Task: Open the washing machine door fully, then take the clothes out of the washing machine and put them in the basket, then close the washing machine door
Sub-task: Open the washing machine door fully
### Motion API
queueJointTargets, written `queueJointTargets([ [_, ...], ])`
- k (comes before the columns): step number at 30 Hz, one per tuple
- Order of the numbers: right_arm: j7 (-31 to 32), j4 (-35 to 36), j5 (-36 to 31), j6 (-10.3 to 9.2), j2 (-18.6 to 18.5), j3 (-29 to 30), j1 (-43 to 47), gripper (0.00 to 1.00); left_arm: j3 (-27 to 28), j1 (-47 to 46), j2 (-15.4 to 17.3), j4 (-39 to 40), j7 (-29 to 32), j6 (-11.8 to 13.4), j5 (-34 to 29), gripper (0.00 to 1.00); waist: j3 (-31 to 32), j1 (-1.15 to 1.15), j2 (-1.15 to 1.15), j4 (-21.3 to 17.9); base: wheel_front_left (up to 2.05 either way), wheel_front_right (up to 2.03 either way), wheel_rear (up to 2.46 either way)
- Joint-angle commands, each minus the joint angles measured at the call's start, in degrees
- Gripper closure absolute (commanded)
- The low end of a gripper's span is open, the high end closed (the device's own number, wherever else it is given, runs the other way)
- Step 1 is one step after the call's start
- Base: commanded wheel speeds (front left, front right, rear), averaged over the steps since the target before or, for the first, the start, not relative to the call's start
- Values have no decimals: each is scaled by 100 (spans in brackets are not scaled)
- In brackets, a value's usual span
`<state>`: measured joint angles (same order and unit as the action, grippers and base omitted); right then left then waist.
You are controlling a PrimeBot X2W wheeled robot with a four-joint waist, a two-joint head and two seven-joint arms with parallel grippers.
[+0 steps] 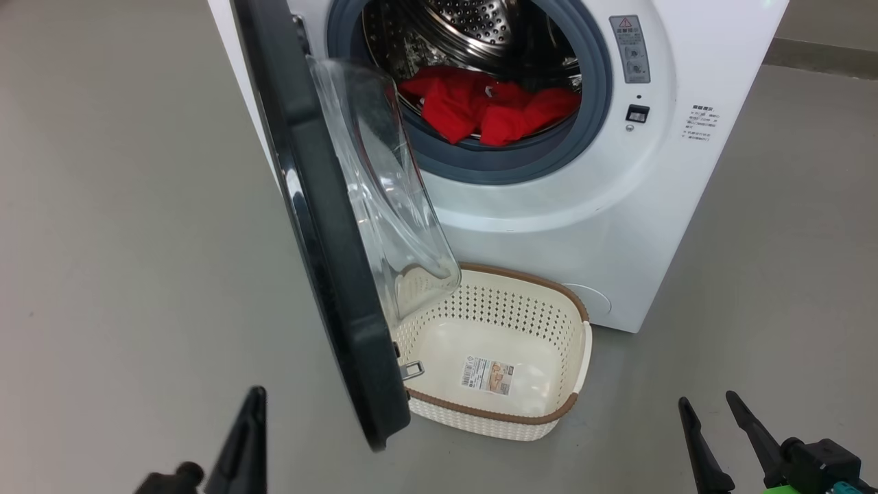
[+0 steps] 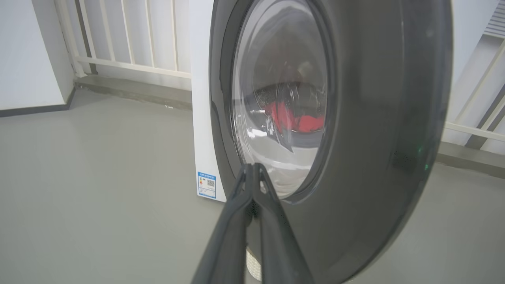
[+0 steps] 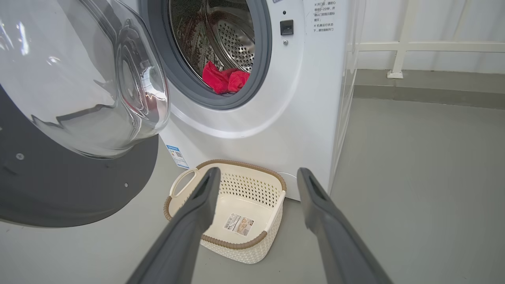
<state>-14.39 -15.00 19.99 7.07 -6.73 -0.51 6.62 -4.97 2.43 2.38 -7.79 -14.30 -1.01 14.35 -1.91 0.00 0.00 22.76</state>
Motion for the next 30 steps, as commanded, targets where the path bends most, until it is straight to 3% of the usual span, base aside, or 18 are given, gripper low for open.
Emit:
queueJointTargets([
  [1, -61, 151, -57, 42, -58, -104, -98, 0, 276, -154, 50, 277, -70, 20, 47, 100, -4, 0, 0, -5, 0, 0, 0],
  [9, -61, 215, -91, 42, -49, -67, -116, 0, 657, -485, 50, 1829, -70, 101, 160, 100, -33, 0, 0, 1, 0, 0, 0],
  [12, -61, 230, -94, 42, -51, -65, -135, 0, 435, -599, 50, 2455, -70, 107, 189, 100, -57, 0, 0, -11, 0, 0, 0],
  [16, -61, 258, -91, 42, -61, -71, -162, 0, -261, -638, 50, 2858, -70, 92, 157, 100, -91, 0, 0, -37, 0, 0, 0],
  [24, -61, 264, -93, 42, -80, -114, -236, 0, -1644, -702, 50, 2087, -70, -46, 389, 100, -197, 0, 0, -119, 0, 0, 0],
  [30, -61, 261, -94, 42, -85, -159, -298, 0, -1937, -788, 50, 1232, -70, 49, 781, 100, -243, 0, 0, -210, 0, 0, 0],
])
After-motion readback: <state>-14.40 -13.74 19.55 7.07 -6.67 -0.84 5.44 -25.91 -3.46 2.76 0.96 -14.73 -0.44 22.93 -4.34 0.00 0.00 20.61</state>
